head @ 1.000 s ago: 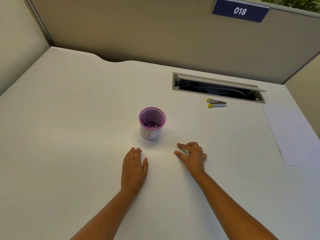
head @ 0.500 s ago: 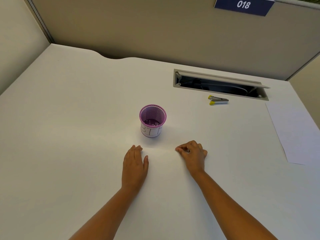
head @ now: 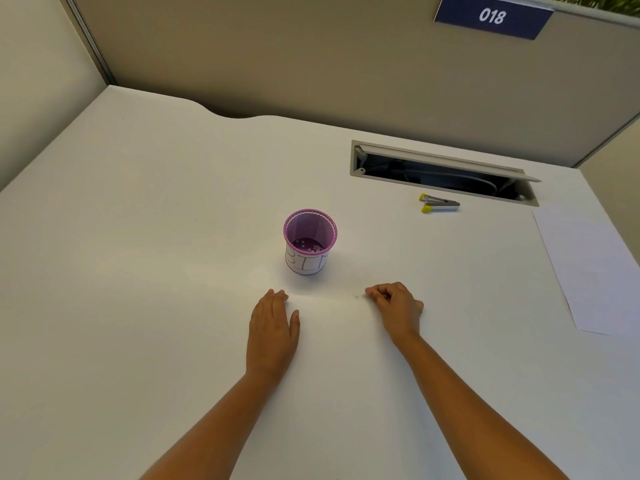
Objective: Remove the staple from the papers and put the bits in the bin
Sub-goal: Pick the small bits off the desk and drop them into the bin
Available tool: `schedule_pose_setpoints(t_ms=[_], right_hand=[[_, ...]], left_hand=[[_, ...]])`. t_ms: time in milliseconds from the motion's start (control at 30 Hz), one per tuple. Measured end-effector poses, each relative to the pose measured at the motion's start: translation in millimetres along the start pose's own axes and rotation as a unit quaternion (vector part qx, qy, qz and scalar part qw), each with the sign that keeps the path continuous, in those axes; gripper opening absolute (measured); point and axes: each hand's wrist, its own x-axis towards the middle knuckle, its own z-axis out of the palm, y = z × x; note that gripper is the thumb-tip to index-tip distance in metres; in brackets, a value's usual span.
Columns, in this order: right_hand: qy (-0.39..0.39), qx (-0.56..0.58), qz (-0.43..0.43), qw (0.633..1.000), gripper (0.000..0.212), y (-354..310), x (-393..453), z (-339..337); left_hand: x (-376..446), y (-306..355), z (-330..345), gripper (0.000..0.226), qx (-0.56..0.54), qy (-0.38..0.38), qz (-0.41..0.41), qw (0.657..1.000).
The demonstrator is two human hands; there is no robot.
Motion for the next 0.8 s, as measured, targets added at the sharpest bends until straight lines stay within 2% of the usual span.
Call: schedule_pose_setpoints(t_ms=[167,333,467,567,700,800], right_hand=[[-0.01,0.01,0.03,0.999,0.015,-8,5,-5],[-0.005,0.148,0.079,0.986,0.01,-29,20,-12],[-0.012,0.21,0.031,0.977,0.028,-68,27,-23],[-0.029,0.23,-0.016,0.973,0.027,-103,29,-22],[-0.048,0.195,-0.046,0.979,0.018,-132,37,-12],[-0.055,0.16,-0.054,0.984,0.02,-139,41,-5]], left_hand=[[1,0,0,0.051,-0.001,0.003,0.008,1.0],[0,-1,-1,0.05,-0.001,0.008,0.012,1.0],[1,1,-2,0.048,0.004,0.014,0.019,1.0],[1,0,-1,0.048,0.007,0.016,0.019,1.0],[1,-1,2,0.043,0.005,0.018,0.012,1.0],[1,-1,3,0.039,-0.003,0.021,-0.001,1.0]])
